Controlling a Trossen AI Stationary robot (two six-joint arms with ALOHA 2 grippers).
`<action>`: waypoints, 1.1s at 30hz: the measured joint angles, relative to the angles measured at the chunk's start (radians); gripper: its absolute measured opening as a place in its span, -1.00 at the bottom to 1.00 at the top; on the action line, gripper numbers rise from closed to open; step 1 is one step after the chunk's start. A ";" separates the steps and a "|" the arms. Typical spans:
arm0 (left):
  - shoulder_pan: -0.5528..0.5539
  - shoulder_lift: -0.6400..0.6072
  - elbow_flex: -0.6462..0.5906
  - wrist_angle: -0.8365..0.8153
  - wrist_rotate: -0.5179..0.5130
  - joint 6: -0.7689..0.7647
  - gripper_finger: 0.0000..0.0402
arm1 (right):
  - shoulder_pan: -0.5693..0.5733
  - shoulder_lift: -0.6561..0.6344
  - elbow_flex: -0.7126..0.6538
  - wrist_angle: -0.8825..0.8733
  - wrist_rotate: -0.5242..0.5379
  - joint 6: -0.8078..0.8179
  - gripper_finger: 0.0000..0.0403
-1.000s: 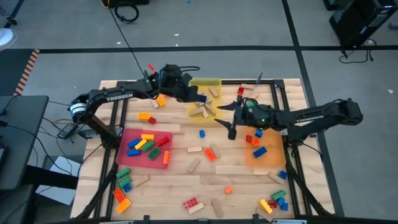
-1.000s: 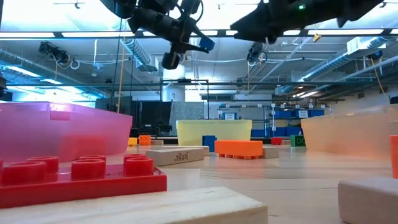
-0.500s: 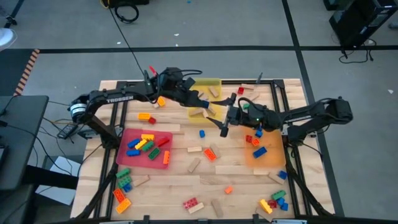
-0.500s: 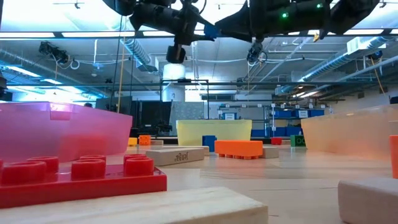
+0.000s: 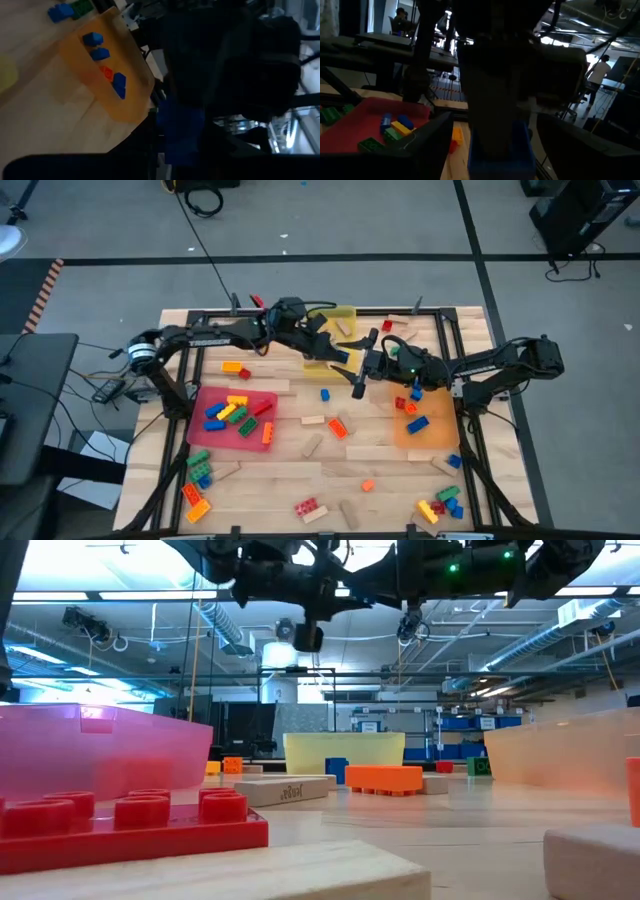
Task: Sort blocks by size
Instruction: Put the 1 stud blue game piece into the orange bin
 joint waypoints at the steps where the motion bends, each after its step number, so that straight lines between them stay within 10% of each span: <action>1: -0.002 0.013 0.000 0.027 0.005 -0.016 -0.49 | 0.000 0.000 0.000 0.000 0.000 0.000 0.47; 24: -0.003 0.055 0.000 0.147 0.012 -0.081 -0.42 | -0.016 0.000 0.000 -0.018 0.014 0.001 -0.24; 33: -0.004 0.055 0.000 0.147 -0.070 -0.068 -0.39 | -0.017 0.000 -0.001 -0.023 0.018 0.001 -0.20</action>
